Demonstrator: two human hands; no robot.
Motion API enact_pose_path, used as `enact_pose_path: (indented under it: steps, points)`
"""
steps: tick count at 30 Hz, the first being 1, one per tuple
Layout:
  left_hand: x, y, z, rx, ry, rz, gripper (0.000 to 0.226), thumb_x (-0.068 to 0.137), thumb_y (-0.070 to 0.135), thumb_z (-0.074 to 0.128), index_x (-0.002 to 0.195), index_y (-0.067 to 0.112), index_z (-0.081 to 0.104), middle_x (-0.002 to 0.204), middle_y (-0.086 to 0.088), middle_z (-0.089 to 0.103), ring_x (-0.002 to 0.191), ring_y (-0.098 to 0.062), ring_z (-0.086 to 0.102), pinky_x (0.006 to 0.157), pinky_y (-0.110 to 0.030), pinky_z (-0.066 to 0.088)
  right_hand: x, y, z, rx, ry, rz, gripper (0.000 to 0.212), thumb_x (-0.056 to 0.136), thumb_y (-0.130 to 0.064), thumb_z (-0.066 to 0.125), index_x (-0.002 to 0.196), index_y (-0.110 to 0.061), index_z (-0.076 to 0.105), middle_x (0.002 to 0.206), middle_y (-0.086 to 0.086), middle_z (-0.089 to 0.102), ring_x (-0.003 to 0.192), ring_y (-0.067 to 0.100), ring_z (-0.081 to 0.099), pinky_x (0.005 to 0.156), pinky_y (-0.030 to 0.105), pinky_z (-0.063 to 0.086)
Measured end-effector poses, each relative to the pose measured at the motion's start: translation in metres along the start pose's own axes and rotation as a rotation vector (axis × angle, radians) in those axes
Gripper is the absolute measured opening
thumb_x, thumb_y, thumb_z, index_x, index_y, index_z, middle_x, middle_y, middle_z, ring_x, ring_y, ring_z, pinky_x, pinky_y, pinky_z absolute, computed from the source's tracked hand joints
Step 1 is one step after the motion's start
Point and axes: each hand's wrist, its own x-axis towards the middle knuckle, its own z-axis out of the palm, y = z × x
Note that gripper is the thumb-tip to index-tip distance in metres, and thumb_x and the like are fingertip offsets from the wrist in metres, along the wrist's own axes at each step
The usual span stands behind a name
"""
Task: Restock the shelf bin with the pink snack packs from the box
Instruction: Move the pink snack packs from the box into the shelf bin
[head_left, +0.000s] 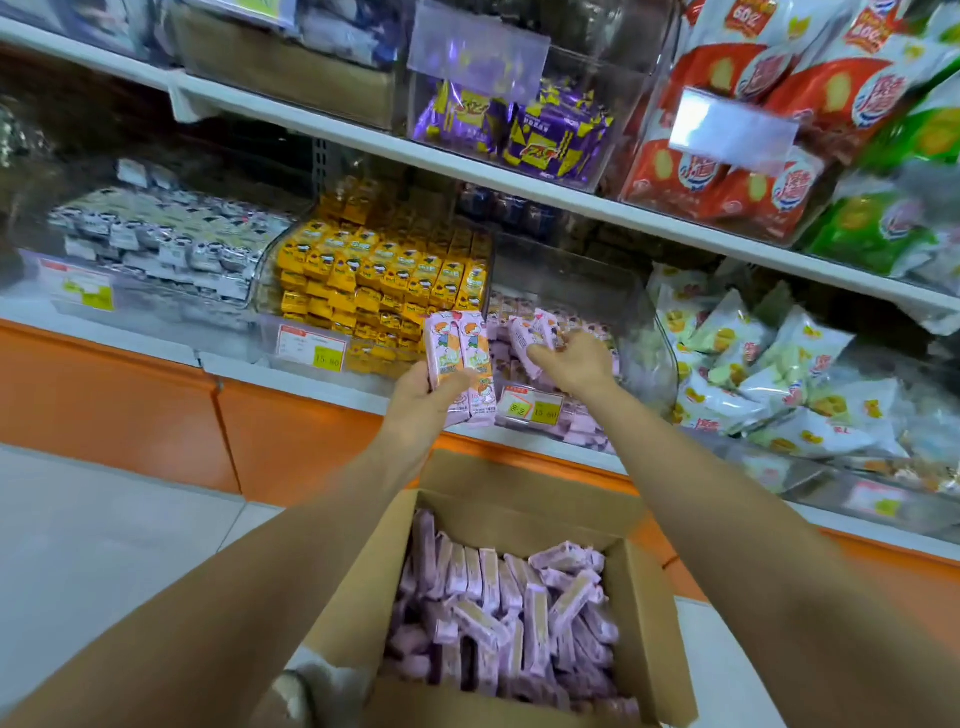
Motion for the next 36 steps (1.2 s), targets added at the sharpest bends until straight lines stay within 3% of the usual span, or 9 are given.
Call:
enact_pose_path:
  steps: [6,11,14,16,18,23,27,30,36]
  points:
    - [0.011,-0.007,-0.007,0.018,-0.031,0.056,0.030,0.095,0.012,0.057,0.125,0.007,0.057,0.117,-0.004,0.069,0.101,-0.010,0.067,0.081,-0.019,0.054,0.017,0.001,0.024,-0.208,-0.122,0.005,0.056,0.082,-0.060,0.060,0.063,-0.011,0.043,0.074,0.010,0.048,0.063,0.024,0.048,0.047,0.029,0.027]
    - [0.011,-0.013,-0.009,0.029,-0.061,0.062,0.032,0.096,0.013,0.057,0.128,0.010,0.056,0.121,-0.003,0.067,0.108,-0.013,0.065,0.088,-0.024,0.054,0.018,-0.004,0.008,-0.403,-0.293,0.004,0.060,0.082,-0.063,0.058,0.054,-0.014,0.039,0.056,0.004,0.043,0.053,0.018,0.043,0.050,0.028,0.031]
    - [0.010,-0.013,-0.008,0.031,-0.090,0.054,0.034,0.095,0.013,0.058,0.128,0.007,0.055,0.121,-0.005,0.067,0.108,-0.015,0.066,0.084,-0.023,0.055,0.016,0.002,0.000,-0.131,-0.202,-0.090,0.048,0.087,-0.055,0.058,0.061,-0.015,0.052,0.071,0.011,0.058,0.070,0.023,0.057,0.069,0.028,0.041]
    - [0.009,-0.010,-0.006,0.053,-0.122,0.046,0.033,0.094,0.014,0.059,0.127,0.006,0.057,0.121,-0.006,0.067,0.106,-0.015,0.067,0.081,-0.022,0.055,0.005,-0.001,-0.010,0.225,-0.123,-0.231,0.026,0.091,-0.042,0.060,0.090,-0.016,0.066,0.099,0.002,0.066,0.094,0.020,0.062,0.081,0.034,0.048]
    - [0.008,-0.007,-0.001,0.108,-0.163,0.040,0.028,0.094,0.014,0.060,0.121,0.007,0.060,0.119,-0.007,0.068,0.104,-0.016,0.067,0.082,-0.023,0.054,-0.006,-0.010,-0.018,0.488,-0.274,-0.315,0.029,0.093,-0.038,0.058,0.117,-0.022,0.061,0.115,-0.002,0.063,0.100,0.017,0.063,0.088,0.037,0.054]
    - [0.010,-0.004,0.009,0.250,-0.262,0.047,0.027,0.093,0.018,0.063,0.115,0.004,0.062,0.113,-0.019,0.067,0.105,-0.031,0.064,0.092,-0.042,0.052,-0.009,-0.017,-0.012,0.451,-0.535,-0.430,0.028,0.086,-0.031,0.070,0.113,-0.025,0.065,0.110,-0.010,0.065,0.093,0.011,0.062,0.083,0.030,0.049]
    - [0.010,0.003,0.015,0.329,-0.041,0.218,0.023,0.093,0.021,0.062,0.113,0.009,0.059,0.104,-0.003,0.067,0.097,-0.023,0.064,0.078,-0.028,0.055,0.010,-0.013,-0.026,0.642,-0.386,-0.322,0.017,0.087,-0.014,0.068,0.104,-0.014,0.067,0.082,-0.005,0.070,0.067,0.004,0.064,0.062,0.020,0.051]
    - [0.019,0.000,0.002,0.844,0.188,0.623,0.037,0.091,0.033,0.051,0.122,0.014,0.056,0.119,0.002,0.057,0.113,-0.015,0.049,0.091,-0.029,0.042,0.037,-0.003,-0.041,0.715,-0.075,-0.207,0.022,0.088,-0.017,0.068,0.107,-0.008,0.067,0.085,0.005,0.070,0.066,0.011,0.065,0.062,0.027,0.055]
    - [0.037,-0.037,-0.015,1.279,-0.049,0.704,0.068,0.093,0.039,0.037,0.152,0.009,0.024,0.160,-0.004,0.021,0.148,-0.019,0.015,0.121,-0.039,0.008,0.078,0.002,-0.007,0.678,0.000,-0.105,0.024,0.089,-0.020,0.067,0.107,-0.006,0.063,0.098,0.014,0.068,0.079,0.021,0.066,0.073,0.038,0.058]
